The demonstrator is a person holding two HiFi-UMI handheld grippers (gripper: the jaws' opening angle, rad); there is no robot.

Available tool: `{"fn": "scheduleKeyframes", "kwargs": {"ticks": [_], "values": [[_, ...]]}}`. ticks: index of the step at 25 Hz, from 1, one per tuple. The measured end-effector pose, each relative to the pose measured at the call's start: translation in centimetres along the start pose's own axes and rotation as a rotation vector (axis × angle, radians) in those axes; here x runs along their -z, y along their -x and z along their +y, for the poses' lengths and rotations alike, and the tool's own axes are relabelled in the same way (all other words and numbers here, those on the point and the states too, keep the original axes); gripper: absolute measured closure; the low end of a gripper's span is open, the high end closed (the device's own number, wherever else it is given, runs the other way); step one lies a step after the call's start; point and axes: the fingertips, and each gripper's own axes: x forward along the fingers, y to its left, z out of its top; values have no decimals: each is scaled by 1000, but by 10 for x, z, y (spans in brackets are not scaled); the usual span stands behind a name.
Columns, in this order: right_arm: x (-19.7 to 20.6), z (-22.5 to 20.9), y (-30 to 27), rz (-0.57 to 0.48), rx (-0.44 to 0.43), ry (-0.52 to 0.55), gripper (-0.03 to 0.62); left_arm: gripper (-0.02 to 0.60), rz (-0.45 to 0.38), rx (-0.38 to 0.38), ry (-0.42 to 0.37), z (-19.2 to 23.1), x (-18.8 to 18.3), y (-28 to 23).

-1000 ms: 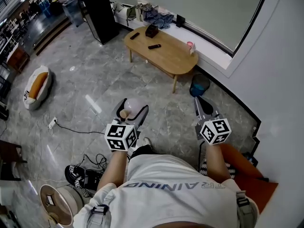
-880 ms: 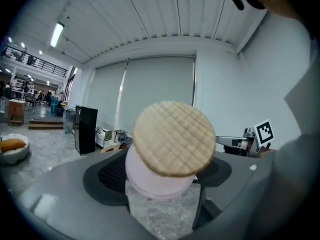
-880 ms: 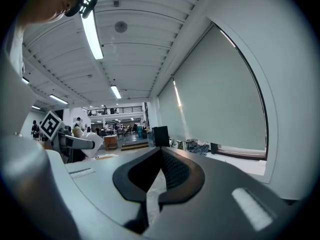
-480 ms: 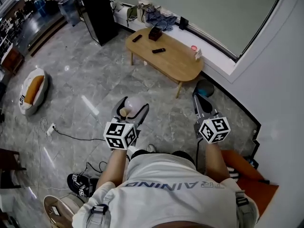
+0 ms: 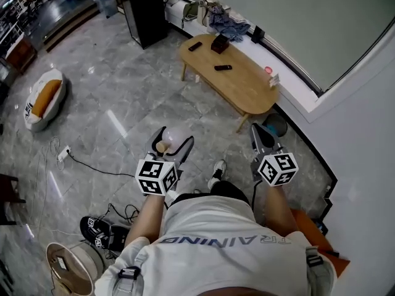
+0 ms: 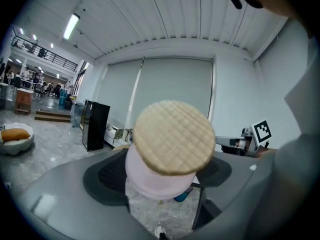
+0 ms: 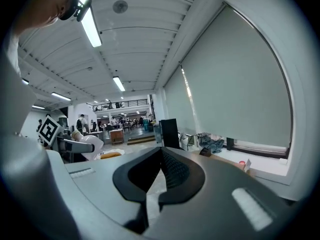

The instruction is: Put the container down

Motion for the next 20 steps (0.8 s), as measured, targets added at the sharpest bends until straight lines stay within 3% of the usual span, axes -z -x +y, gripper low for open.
{"fn": "scheduleKeyframes", "kwargs": {"ticks": [11,16,20], "values": [[-15,-5,-150,21,-135,-5,579,186,-17,-157,22,89,-26,-49],[-30,-41,-205,33,-145,-6,579,186,-13,-185,26,114,-48,-104],[-44,-94,-246,38,-130,-15,579,186,-6,-176,23,118,-64,-168]]}}
